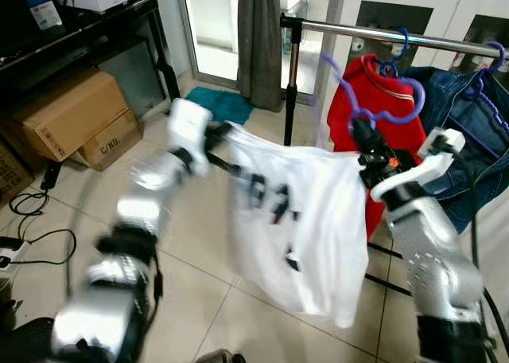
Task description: Hang hanger
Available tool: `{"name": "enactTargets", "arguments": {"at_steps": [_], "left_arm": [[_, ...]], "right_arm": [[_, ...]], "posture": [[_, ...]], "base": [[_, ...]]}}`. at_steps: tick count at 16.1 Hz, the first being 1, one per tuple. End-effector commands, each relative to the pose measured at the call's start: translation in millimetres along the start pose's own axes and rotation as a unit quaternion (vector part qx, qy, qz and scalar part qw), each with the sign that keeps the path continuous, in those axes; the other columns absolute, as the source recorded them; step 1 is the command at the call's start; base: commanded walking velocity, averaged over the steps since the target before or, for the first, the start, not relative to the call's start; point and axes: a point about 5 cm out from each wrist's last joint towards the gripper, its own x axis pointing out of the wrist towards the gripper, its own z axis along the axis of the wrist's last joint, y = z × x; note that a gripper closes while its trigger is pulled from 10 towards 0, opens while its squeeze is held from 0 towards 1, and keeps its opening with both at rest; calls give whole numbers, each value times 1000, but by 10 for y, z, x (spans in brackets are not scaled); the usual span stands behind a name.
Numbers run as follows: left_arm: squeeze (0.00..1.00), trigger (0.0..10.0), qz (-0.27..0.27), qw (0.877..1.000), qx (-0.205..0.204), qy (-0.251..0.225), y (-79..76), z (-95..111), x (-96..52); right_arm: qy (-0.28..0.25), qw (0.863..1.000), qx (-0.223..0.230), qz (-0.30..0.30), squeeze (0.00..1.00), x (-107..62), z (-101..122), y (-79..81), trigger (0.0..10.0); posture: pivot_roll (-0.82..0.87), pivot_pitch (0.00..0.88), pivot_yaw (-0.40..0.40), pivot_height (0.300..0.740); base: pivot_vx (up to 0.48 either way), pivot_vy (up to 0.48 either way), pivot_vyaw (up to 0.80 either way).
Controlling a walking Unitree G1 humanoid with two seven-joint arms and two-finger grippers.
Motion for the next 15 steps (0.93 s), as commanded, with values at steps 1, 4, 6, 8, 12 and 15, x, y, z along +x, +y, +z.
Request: {"name": "enactTargets", "arguments": {"at_steps": [1,4,6,8,12,15], "left_arm": [[0,0,-31,999,7,-15,-157,106,37],[0,0,-60,998,-7,-22,-456,122,85],[0,0,-47,998,-24,-21,-473,129,81],[0,0,-11,1000,-24,-6,-365,77,15],[0,10000,98,995,-13,-4,-93,34,-189],[0,10000,191,982,-3,10,150,57,-403]], "right_arm": [[13,999,-31,-25,0,54,-47,-16,0],[73,987,-142,-2,0,167,-208,60,0],[59,991,-120,-15,0,245,-232,51,0],[12,997,-27,-68,0,267,-130,-66,0],[16,986,-42,-160,0,19,-130,-402,10000],[68,981,-110,-148,0,-183,-250,-354,10000]], "posture": [[-62,0,99,740],[-61,0,102,740],[-62,0,99,740],[-71,0,94,740],[-60,0,95,740],[-58,0,90,740]], "base": [[0,0,0],[0,0,0],[0,0,0],[0,0,0],[0,0,0],[0,0,0]]}}
